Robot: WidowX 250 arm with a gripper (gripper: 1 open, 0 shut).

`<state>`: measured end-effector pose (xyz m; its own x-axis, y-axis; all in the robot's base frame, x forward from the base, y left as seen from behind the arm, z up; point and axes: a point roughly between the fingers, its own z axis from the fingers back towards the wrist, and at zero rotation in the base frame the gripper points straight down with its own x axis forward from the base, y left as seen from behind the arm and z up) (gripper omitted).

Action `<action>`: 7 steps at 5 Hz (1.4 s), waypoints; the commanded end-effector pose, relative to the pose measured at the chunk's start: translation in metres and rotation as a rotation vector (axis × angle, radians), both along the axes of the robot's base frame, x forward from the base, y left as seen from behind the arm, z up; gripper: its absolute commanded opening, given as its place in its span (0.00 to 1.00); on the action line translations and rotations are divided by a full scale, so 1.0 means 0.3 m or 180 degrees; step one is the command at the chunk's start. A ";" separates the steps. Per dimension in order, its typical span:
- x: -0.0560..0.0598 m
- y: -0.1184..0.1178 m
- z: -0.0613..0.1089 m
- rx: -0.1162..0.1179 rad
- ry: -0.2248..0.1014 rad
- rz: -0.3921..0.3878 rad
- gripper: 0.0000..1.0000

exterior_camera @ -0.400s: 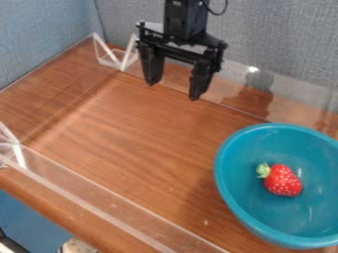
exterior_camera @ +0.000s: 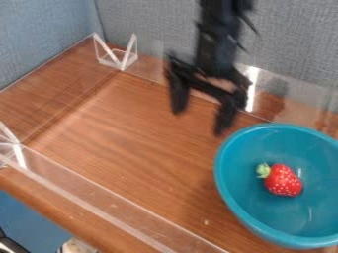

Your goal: Remove the strawberry from inside the blue bowl and put it on the table

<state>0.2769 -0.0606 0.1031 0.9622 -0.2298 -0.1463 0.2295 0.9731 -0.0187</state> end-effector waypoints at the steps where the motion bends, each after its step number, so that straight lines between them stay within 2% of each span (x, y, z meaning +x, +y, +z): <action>1: -0.025 -0.159 -0.001 -0.0040 -0.0188 -0.0702 1.00; 2: -0.069 -0.300 -0.021 -0.0016 -0.0234 -0.0967 1.00; 3: -0.085 -0.347 -0.064 0.0024 -0.0187 -0.0840 1.00; 4: -0.068 -0.354 -0.131 0.0020 -0.0169 -0.0677 1.00; 5: -0.051 -0.360 -0.183 0.0069 -0.0190 -0.0527 1.00; 6: -0.035 -0.362 -0.221 0.0092 -0.0246 -0.0374 1.00; 7: -0.030 -0.332 -0.222 0.0139 -0.0276 -0.0316 1.00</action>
